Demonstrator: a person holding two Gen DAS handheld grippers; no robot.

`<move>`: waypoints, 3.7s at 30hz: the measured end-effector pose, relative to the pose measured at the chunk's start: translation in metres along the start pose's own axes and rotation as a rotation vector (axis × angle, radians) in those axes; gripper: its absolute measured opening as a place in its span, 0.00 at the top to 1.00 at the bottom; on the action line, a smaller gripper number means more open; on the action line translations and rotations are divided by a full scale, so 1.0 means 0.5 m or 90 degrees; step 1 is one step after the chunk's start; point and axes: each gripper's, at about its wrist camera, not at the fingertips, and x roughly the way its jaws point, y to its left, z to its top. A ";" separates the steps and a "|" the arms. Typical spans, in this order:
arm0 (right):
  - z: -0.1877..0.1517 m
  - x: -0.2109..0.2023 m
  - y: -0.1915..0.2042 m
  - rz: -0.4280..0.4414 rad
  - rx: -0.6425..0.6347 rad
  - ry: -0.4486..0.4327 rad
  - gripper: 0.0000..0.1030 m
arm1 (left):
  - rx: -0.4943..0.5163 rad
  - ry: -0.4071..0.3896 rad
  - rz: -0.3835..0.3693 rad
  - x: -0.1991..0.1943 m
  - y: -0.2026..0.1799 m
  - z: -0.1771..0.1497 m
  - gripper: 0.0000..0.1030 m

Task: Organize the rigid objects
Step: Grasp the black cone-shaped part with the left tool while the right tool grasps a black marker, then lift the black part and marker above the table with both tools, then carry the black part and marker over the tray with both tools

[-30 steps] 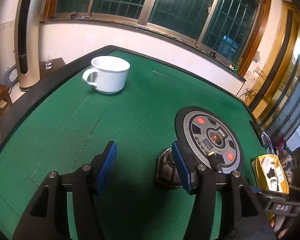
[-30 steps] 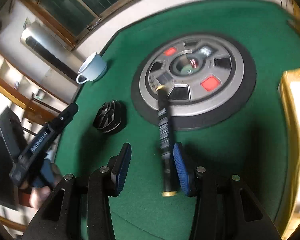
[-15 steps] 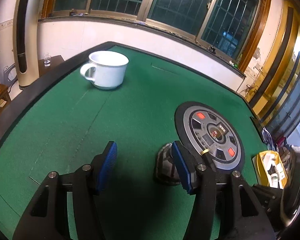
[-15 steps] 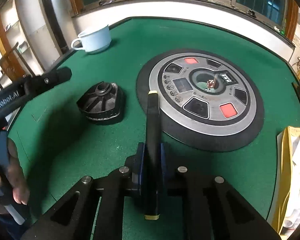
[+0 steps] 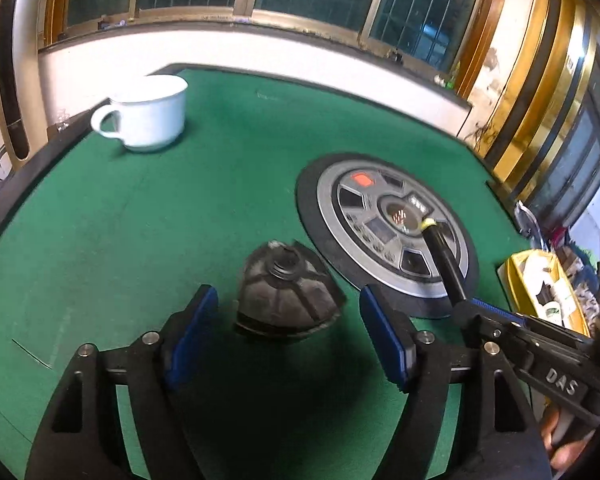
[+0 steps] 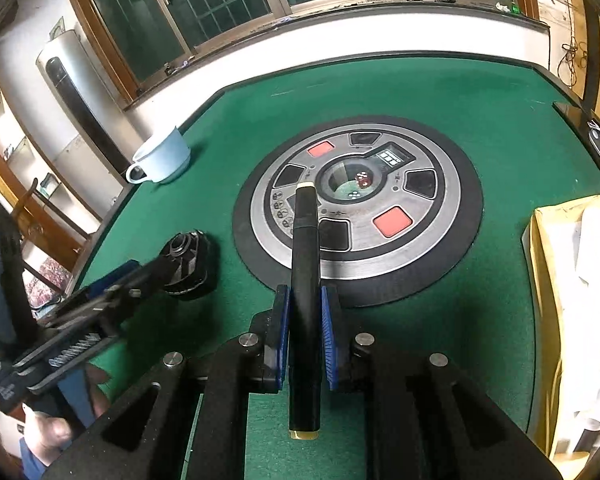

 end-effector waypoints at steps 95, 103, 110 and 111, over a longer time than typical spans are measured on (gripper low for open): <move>-0.047 -0.149 -0.081 0.024 0.077 -0.078 0.87 | 0.090 -0.074 -0.092 -0.095 -0.151 -0.024 0.37; -0.078 -0.215 -0.138 0.016 0.113 -0.109 0.87 | 0.129 -0.072 -0.138 -0.126 -0.245 -0.049 0.38; -0.119 -0.287 -0.224 -0.001 0.166 -0.147 0.87 | 0.165 -0.062 -0.179 -0.142 -0.335 -0.078 0.38; -0.126 -0.298 -0.237 -0.003 0.176 -0.152 0.87 | 0.169 -0.060 -0.185 -0.144 -0.348 -0.081 0.38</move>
